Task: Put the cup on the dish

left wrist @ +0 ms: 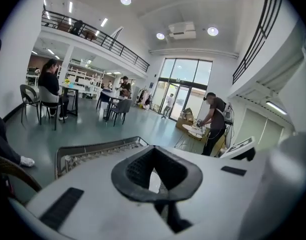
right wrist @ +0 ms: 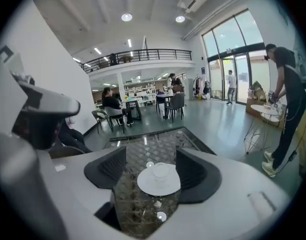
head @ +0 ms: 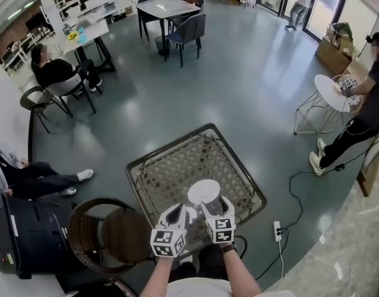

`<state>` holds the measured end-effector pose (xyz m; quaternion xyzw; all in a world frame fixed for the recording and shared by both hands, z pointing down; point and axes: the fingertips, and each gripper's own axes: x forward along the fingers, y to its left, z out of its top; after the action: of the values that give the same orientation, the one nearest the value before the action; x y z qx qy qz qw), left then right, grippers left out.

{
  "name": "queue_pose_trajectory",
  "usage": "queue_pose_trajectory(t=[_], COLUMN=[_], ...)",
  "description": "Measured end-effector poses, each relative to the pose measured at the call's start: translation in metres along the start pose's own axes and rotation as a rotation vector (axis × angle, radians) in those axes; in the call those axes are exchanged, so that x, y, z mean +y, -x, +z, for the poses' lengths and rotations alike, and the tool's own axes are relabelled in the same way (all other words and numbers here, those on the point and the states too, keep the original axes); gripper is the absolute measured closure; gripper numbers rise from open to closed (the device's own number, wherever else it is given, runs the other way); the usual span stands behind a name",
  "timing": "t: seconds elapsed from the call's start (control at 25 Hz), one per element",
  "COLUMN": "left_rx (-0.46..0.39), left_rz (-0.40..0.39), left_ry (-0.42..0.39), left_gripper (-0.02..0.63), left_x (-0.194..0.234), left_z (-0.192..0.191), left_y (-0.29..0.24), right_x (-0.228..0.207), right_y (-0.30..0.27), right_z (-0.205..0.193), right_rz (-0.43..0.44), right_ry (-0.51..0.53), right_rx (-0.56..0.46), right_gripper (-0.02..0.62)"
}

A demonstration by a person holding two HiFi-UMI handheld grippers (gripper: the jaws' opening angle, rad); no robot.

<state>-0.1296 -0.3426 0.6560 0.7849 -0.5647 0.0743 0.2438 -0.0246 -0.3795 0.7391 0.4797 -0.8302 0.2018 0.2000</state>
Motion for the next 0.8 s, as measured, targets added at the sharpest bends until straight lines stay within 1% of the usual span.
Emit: queue_pose_trajectory(t=[0.08,0.2,0.24,0.32,0.4,0.48,0.6,0.68,0.8], left_rx=[-0.054,-0.119,-0.141,-0.188,-0.229,-0.264,-0.311,-0.335,-0.349], left_rz=[0.003,-0.026,-0.035,-0.043,-0.034,-0.022,-0.029,-0.042,-0.058], left_ry=[-0.019,-0.086,-0.102,-0.111,-0.135,-0.173,-0.201,-0.206,-0.212], left_gripper=[0.603,0.603,0.603,0.603,0.603,0.603,0.603,0.603,0.603], left_x=[-0.003,-0.014,-0.019,-0.027,-0.032,-0.032,-0.034,-0.037,-0.041], left_z=[0.023,0.054,0.064,0.084,0.103,0.12,0.137,0.143,0.144], left_y=[0.013,0.025,0.029,0.038,0.049,0.06,0.078,0.087,0.095], right_x=[0.018,0.043,0.049,0.061,0.075,0.089,0.109,0.117,0.121], right_y=[0.025,0.054,0.065,0.089,0.11,0.126,0.146,0.156,0.165], right_z=[0.038,0.097,0.116,0.152,0.18,0.197,0.207,0.208,0.203], right_rz=[0.01,0.032,0.036,0.045,0.058,0.067,0.075,0.071,0.033], right_ry=[0.039,0.143,0.161,0.169,0.173,0.181,0.185,0.186,0.191], right_rx=[-0.06,-0.174,-0.222,-0.323,-0.407,-0.468,-0.529,-0.552,-0.549], right_gripper=[0.322,0.399,0.426,0.46,0.495,0.538,0.589,0.595,0.597])
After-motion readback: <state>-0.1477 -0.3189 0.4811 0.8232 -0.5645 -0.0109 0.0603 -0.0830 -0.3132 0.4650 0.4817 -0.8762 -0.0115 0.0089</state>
